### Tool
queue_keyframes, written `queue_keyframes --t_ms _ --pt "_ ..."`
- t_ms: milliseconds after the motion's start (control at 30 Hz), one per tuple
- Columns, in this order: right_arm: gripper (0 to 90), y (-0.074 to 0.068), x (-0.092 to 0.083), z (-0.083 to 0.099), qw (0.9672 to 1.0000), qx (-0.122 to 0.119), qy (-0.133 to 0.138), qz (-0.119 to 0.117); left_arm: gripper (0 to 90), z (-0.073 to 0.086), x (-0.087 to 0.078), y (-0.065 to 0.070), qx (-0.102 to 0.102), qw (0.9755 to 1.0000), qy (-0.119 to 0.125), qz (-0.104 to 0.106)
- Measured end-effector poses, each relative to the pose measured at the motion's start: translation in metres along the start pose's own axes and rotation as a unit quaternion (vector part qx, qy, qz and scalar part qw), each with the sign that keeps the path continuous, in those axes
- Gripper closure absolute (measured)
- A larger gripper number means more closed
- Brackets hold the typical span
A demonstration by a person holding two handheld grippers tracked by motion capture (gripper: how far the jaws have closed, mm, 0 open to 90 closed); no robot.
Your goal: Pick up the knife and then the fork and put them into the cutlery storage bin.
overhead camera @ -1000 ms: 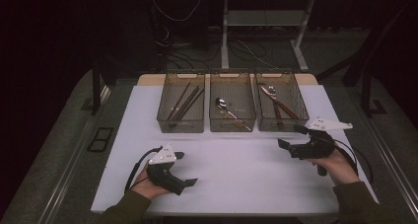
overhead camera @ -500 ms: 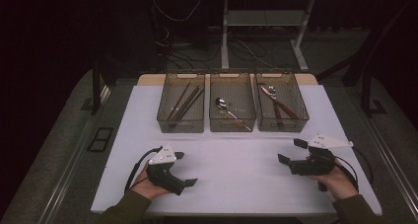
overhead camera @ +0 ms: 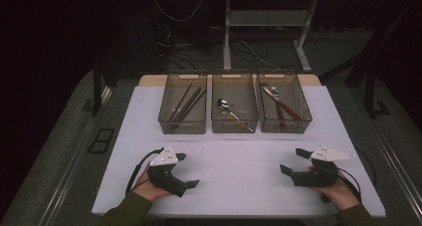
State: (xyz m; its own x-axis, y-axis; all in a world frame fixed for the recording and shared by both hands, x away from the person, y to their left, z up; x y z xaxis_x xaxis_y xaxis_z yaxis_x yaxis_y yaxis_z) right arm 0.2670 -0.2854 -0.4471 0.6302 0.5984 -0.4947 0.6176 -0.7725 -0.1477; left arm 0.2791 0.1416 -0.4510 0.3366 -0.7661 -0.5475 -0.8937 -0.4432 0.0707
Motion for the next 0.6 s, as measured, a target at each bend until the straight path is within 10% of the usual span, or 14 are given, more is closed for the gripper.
queue_keyframes --t_ms 600 --pt "14.0 -0.0061 0.0019 0.0086 0.9996 -0.020 -0.019 -0.011 0.0 -0.0006 0.0012 -0.0003 0.005 1.0000 -0.002 0.006"
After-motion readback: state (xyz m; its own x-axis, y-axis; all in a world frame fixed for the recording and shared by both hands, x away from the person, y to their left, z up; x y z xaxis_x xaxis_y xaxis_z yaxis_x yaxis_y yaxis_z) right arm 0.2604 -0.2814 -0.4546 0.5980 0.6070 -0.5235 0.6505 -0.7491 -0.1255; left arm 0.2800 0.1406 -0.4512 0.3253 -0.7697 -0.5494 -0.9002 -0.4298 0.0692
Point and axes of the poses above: each handheld gripper's, and its own axes: x roughly forward along the jaws, z roughly out of its underside, y roughly to its right, the point moved 2 cm from there along x, roughly forward along the jaws, and after that the axes turned 3 degrees about x, right-handed, at the moved point
